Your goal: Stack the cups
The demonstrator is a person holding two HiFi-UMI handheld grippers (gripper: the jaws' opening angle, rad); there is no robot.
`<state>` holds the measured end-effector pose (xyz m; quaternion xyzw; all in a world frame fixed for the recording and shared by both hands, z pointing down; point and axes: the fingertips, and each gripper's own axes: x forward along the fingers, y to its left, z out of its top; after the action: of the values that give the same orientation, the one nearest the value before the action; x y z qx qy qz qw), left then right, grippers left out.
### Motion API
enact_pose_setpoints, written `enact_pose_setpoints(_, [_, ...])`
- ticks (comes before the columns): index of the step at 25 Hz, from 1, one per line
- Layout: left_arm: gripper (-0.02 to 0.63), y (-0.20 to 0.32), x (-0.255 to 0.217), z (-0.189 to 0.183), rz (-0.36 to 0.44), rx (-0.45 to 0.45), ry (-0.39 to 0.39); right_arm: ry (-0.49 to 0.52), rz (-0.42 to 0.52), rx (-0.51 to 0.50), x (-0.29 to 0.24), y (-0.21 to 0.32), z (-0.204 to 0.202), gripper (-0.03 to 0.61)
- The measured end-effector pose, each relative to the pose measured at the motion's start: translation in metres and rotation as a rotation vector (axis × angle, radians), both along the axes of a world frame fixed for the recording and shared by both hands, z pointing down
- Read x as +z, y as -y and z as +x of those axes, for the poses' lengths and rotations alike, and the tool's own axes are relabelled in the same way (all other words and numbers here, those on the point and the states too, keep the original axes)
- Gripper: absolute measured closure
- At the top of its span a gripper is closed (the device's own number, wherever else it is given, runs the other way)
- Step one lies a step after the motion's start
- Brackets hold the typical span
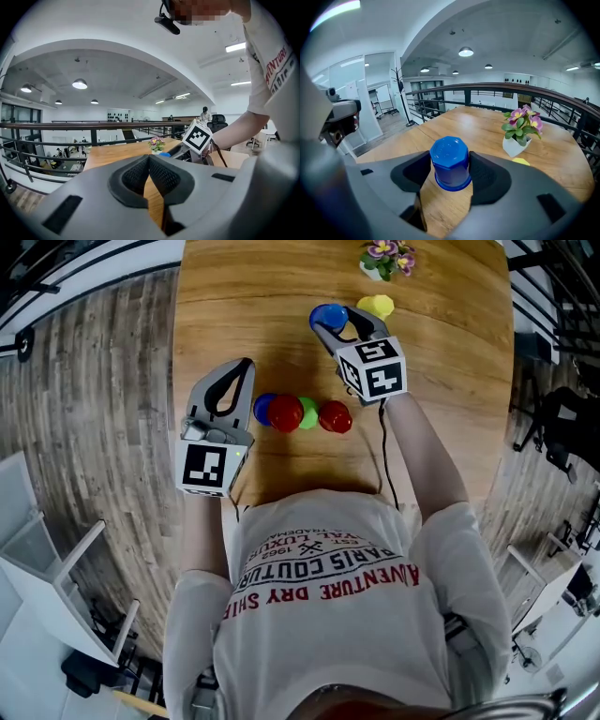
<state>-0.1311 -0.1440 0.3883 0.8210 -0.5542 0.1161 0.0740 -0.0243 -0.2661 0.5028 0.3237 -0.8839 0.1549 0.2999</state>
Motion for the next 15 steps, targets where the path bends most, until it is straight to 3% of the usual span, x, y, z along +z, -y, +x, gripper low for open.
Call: enact_pose_setpoints(15, [0.598,-0.068,-0.007,0.036,0.007,0.109,-0.001,0.046,-0.008,0.053,-0.044,-0.109,0.043,0.310])
